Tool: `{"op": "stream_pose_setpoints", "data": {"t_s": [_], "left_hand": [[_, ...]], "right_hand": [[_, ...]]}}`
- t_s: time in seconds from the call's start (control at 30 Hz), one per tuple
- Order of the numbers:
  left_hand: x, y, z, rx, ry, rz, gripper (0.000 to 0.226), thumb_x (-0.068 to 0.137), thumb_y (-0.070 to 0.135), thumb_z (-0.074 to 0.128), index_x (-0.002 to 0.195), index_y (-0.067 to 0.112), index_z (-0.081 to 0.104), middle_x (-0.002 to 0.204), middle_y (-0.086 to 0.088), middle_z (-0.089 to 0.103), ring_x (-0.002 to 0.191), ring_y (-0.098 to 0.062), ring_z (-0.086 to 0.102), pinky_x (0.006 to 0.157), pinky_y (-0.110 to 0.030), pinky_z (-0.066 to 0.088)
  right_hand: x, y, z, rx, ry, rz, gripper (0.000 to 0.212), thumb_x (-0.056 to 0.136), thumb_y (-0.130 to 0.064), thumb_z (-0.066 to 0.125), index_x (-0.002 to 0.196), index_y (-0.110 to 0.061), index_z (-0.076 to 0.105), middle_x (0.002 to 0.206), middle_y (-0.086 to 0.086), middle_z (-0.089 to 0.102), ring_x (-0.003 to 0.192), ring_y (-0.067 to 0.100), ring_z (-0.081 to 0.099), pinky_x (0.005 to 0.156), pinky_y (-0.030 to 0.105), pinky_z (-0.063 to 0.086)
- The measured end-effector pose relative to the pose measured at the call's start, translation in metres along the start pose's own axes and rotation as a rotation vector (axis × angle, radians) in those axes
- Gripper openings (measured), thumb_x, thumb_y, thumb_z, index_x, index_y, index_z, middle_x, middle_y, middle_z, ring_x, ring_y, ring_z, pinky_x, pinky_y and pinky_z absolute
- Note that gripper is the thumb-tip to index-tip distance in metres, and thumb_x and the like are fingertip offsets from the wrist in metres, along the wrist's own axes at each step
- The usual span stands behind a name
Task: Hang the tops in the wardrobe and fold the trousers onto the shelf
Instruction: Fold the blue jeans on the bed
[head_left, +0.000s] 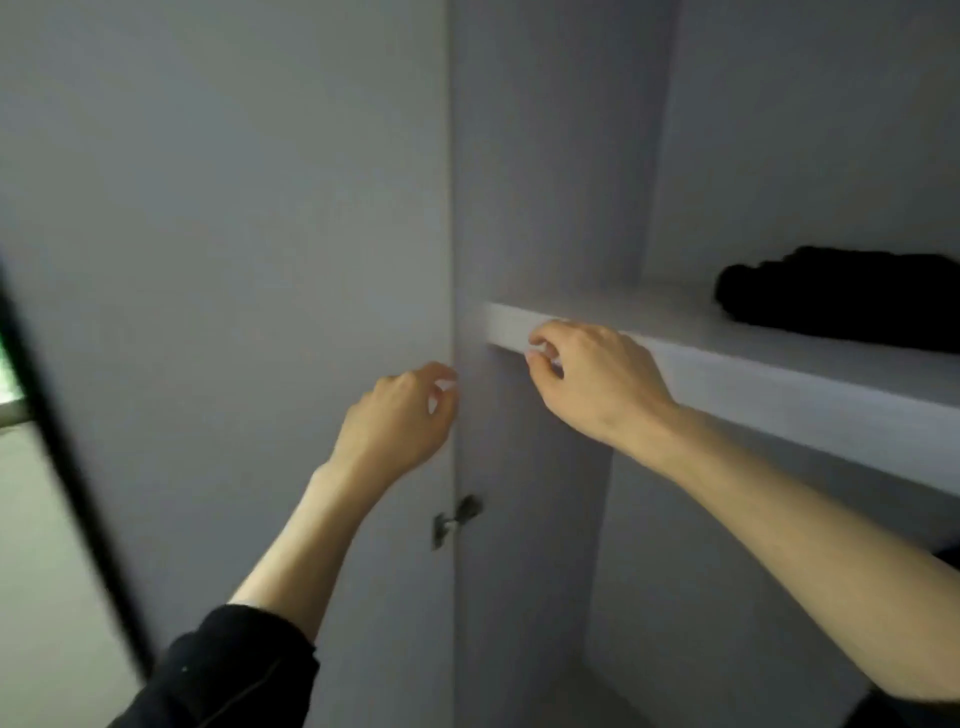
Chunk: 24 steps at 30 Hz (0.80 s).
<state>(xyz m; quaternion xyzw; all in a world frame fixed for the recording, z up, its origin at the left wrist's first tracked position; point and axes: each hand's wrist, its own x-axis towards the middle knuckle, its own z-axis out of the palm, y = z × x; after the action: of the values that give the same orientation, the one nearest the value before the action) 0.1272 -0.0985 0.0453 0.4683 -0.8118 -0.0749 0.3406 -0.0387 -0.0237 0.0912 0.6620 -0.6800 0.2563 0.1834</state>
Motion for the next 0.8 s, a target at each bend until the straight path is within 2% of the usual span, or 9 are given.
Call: {"op": "stream_pose_setpoints", "data": {"t_s": [0.07, 0.17, 0.23, 0.3, 0.43, 0.57, 0.63, 0.73, 0.8], "left_hand": [[-0.042, -0.040, -0.017, -0.013, -0.028, -0.098, 0.030, 0.093, 0.036, 0.045, 0.120, 0.031, 0.057, 0.110, 0.006, 0.067, 0.107, -0.026, 0.060, 0.092, -0.040, 0.047], [-0.117, -0.110, -0.040, -0.006, -0.142, -0.173, 0.030, 0.094, 0.037, 0.046, 0.120, 0.030, 0.058, 0.093, 0.012, 0.062, 0.102, -0.019, 0.061, 0.092, -0.036, 0.047], [-0.168, -0.155, -0.065, 0.001, -0.265, -0.247, 0.031, 0.095, 0.034, 0.046, 0.123, 0.026, 0.058, 0.097, 0.009, 0.062, 0.105, -0.018, 0.059, 0.094, -0.030, 0.045], [-0.214, -0.195, -0.086, -0.006, -0.361, -0.345, 0.031, 0.096, 0.032, 0.046, 0.124, 0.023, 0.058, 0.110, 0.002, 0.065, 0.107, -0.018, 0.058, 0.095, -0.027, 0.043], [-0.310, -0.276, -0.129, -0.039, -0.363, -0.582, 0.031, 0.096, 0.030, 0.047, 0.124, 0.021, 0.057, 0.117, 0.001, 0.064, 0.104, -0.015, 0.059, 0.092, -0.023, 0.043], [-0.378, -0.338, -0.160, -0.071, -0.325, -0.760, 0.031, 0.096, 0.029, 0.047, 0.125, 0.022, 0.056, 0.118, 0.002, 0.063, 0.099, -0.012, 0.059, 0.086, -0.021, 0.043], [-0.405, -0.376, -0.182, -0.070, -0.245, -0.863, 0.032, 0.097, 0.029, 0.046, 0.126, 0.023, 0.055, 0.119, 0.003, 0.062, 0.098, -0.011, 0.057, 0.085, -0.021, 0.041], [-0.415, -0.407, -0.201, -0.095, -0.142, -0.964, 0.032, 0.097, 0.029, 0.045, 0.126, 0.024, 0.055, 0.120, 0.004, 0.060, 0.096, -0.008, 0.053, 0.085, -0.021, 0.040], [-0.431, -0.449, -0.218, -0.090, -0.054, -1.064, 0.031, 0.096, 0.030, 0.046, 0.126, 0.024, 0.055, 0.120, 0.004, 0.061, 0.095, -0.008, 0.053, 0.084, -0.021, 0.039]], "right_hand": [[-0.021, -0.048, 0.030, 0.067, -0.133, -0.051, 0.029, 0.096, -0.036, 0.042, 0.114, -0.020, 0.059, 0.117, 0.001, 0.064, 0.108, 0.028, 0.058, 0.083, 0.033, 0.045], [-0.061, -0.122, 0.086, 0.052, -0.496, -0.081, 0.035, 0.095, -0.039, 0.043, 0.122, -0.020, 0.055, 0.125, 0.006, 0.060, 0.116, 0.030, 0.055, 0.091, 0.036, 0.044], [-0.085, -0.174, 0.121, 0.022, -0.717, -0.109, 0.040, 0.094, -0.043, 0.043, 0.126, -0.020, 0.053, 0.128, 0.007, 0.058, 0.119, 0.030, 0.052, 0.095, 0.038, 0.043], [-0.109, -0.223, 0.145, 0.032, -0.855, -0.144, 0.043, 0.095, -0.045, 0.043, 0.128, -0.020, 0.053, 0.128, 0.006, 0.057, 0.118, 0.029, 0.052, 0.094, 0.039, 0.044], [-0.150, -0.337, 0.185, 0.111, -0.991, -0.323, 0.039, 0.094, -0.043, 0.043, 0.123, -0.019, 0.055, 0.118, 0.002, 0.062, 0.109, 0.025, 0.056, 0.089, 0.036, 0.048], [-0.171, -0.438, 0.217, 0.215, -1.043, -0.444, 0.041, 0.093, -0.047, 0.045, 0.125, -0.023, 0.054, 0.121, 0.000, 0.062, 0.113, 0.024, 0.055, 0.092, 0.035, 0.046], [-0.172, -0.498, 0.240, 0.256, -1.076, -0.515, 0.041, 0.093, -0.047, 0.044, 0.126, -0.025, 0.053, 0.122, -0.002, 0.062, 0.113, 0.022, 0.055, 0.092, 0.033, 0.045], [-0.167, -0.541, 0.261, 0.365, -1.085, -0.558, 0.038, 0.094, -0.045, 0.044, 0.123, -0.024, 0.056, 0.118, -0.002, 0.064, 0.109, 0.021, 0.057, 0.091, 0.032, 0.046], [-0.159, -0.598, 0.290, 0.407, -1.125, -0.670, 0.035, 0.094, -0.043, 0.045, 0.120, -0.024, 0.058, 0.116, -0.001, 0.065, 0.107, 0.021, 0.057, 0.092, 0.033, 0.047]]}}
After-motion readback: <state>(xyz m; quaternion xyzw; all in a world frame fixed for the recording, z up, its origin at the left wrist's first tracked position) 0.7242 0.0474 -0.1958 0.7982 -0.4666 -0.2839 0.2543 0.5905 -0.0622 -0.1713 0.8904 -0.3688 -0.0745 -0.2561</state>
